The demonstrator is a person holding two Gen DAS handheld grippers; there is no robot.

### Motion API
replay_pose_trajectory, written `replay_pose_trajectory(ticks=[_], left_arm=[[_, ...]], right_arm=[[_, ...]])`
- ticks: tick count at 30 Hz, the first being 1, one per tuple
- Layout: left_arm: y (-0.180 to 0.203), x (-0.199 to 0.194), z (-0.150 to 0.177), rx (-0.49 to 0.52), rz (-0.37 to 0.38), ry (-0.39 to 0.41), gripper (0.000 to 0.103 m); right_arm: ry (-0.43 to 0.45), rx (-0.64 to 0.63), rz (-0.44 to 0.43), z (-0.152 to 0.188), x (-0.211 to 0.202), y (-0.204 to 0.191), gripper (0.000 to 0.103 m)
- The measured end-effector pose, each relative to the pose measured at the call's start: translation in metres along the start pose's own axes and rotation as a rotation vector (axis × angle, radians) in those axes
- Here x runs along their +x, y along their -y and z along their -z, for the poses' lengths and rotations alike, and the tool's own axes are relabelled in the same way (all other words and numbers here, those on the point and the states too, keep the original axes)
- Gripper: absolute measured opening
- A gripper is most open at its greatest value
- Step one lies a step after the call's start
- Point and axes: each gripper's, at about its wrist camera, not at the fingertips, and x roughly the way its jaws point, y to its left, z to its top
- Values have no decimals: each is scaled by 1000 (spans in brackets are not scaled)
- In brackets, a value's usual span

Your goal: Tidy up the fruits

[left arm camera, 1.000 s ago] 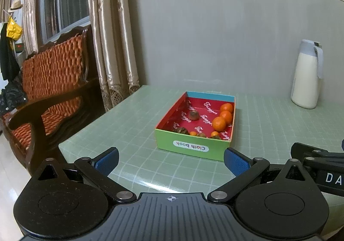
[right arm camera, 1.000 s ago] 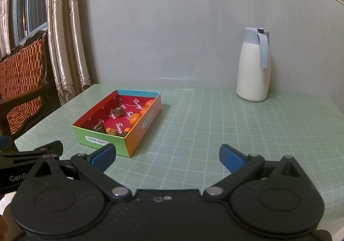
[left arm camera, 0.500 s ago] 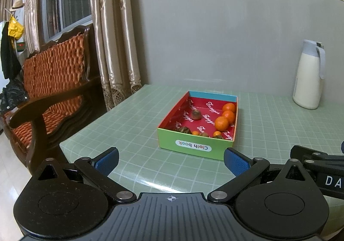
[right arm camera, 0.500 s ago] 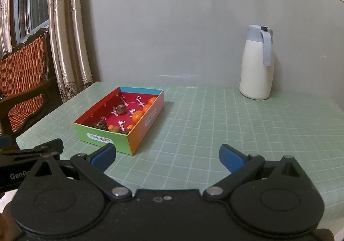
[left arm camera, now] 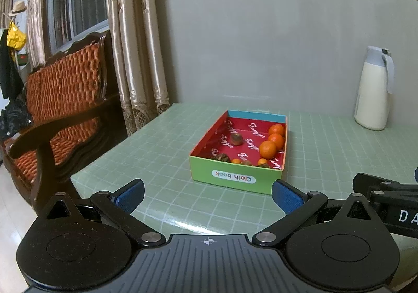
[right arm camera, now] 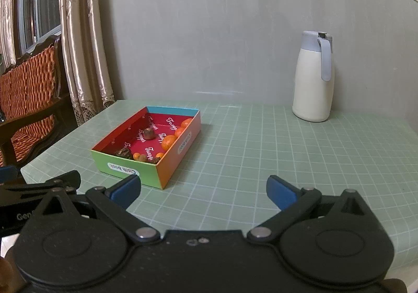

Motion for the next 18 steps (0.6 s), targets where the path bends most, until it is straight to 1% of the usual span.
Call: replay_pose_trajectory(ticks=[4, 18], left_arm=[[0, 2, -1, -8, 15, -9, 103], [-1, 6, -3, -24, 18, -21, 103]], right_arm=[[0, 2, -3, 0, 0, 1, 103], [4, -3, -9, -2, 1, 0, 103]])
